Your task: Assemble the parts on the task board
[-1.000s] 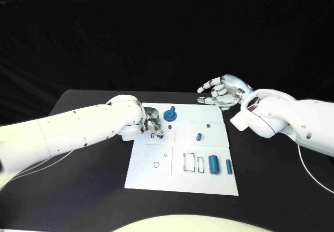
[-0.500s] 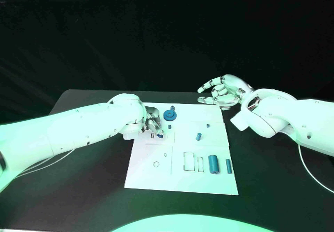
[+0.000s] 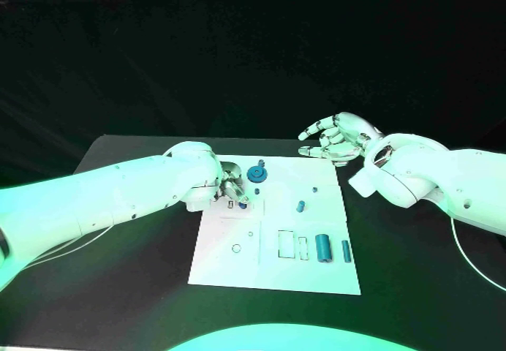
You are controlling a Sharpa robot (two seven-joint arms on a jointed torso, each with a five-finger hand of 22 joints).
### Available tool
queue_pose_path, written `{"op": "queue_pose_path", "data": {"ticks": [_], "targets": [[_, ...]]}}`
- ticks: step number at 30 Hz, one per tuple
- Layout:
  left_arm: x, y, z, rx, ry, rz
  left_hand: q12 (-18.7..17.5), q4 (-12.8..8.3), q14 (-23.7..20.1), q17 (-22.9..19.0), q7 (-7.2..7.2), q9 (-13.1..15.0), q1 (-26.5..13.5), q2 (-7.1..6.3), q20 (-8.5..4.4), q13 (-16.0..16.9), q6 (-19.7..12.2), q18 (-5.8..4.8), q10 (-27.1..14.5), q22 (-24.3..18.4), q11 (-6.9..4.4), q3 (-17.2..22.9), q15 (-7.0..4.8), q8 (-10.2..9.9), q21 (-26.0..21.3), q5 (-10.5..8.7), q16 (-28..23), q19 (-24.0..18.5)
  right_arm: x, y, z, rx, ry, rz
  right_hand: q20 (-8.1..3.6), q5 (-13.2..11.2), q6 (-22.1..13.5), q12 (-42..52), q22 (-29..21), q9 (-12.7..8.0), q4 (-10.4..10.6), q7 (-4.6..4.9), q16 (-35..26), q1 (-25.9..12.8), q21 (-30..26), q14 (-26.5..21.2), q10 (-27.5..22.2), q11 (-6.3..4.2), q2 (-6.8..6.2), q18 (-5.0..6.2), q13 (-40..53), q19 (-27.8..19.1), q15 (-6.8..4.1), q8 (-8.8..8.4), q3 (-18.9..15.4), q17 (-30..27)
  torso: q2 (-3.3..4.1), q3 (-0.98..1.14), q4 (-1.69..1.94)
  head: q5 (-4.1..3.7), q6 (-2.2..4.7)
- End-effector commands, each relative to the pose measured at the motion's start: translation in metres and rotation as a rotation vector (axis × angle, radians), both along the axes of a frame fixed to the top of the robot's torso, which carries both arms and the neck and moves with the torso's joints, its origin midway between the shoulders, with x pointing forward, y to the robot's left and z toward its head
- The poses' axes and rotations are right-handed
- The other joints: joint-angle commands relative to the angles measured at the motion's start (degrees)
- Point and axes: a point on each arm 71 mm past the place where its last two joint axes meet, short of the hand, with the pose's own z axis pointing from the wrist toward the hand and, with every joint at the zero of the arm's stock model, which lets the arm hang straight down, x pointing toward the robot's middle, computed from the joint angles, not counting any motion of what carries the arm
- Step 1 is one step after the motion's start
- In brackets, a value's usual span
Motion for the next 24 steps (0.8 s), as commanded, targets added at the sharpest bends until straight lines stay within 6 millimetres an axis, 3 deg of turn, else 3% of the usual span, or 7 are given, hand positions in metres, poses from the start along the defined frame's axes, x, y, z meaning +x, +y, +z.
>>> {"op": "queue_pose_path", "data": {"ticks": [1, 13, 24], "targets": [[-0.0055, -0.0038, -0.0079, -0.003, 0.044, -0.011, 0.35, -7.28, 4.82, 11.16, -0.94, 0.24, -1.57, 0.10, -0.17, 0.09, 0.28, -0.97, 0.49, 0.14, 0.07, 6.79, -0.49, -0.23, 0.12, -0.34, 0.38, 0.25, -0.0007, 0.0015, -0.0006, -0.004, 0.003, 0.018, -0.16, 0.14, 0.08, -0.16, 0.07, 0.08, 0.22, -0.21, -0.30, -0.10, -0.17, 3.88, -0.23, -0.17, 0.29, 0.26, 0.04, -0.07, -0.04, 0.20, 0.01, 6.77, 0.00, -0.01, -0.04, 0.00, 0.06], [-0.0040, -0.0008, -0.0081, -0.007, 0.041, 0.013, 0.49, -2.29, 4.80, 11.12, -1.24, 0.53, -5.67, 0.67, -0.39, 0.20, 1.47, -0.97, 0.21, -0.05, -0.12, -2.08, -0.67, -1.32, -0.33, -1.32, 0.31, 0.35, -0.0005, 0.0011, -0.0008, -0.005, 0.003, 0.017, -0.18, 0.06, 0.04, -0.31, -0.25, 0.11, 0.31, -0.21, -0.50, -0.07, -0.63, 3.76, -0.39, -0.18, 0.30, 0.36, -0.20, -0.29, -0.06, 0.26, -0.04, 6.28, 0.02, 0.00, -0.05, -0.09, 0.16], [-0.0040, 0.0024, -0.0088, -0.003, 0.048, 0.008, 0.57, 0.51, 4.80, 11.14, -1.18, 0.57, -6.21, -0.70, -0.37, 0.30, 2.03, -1.00, 0.07, 0.01, -0.05, -9.01, -0.62, -2.19, -0.50, -1.37, 0.29, 0.48, -0.0005, 0.0006, -0.0017, -0.004, 0.003, 0.016, -0.19, 0.04, 0.00, -0.43, -0.55, 0.11, 0.31, -0.21, -0.70, -0.04, -1.04, 3.64, -0.53, -0.18, 0.28, 0.45, -0.36, -0.51, -0.06, 0.25, -0.05, 5.80, 0.02, 0.00, -0.04, -0.13, 0.17]]}}
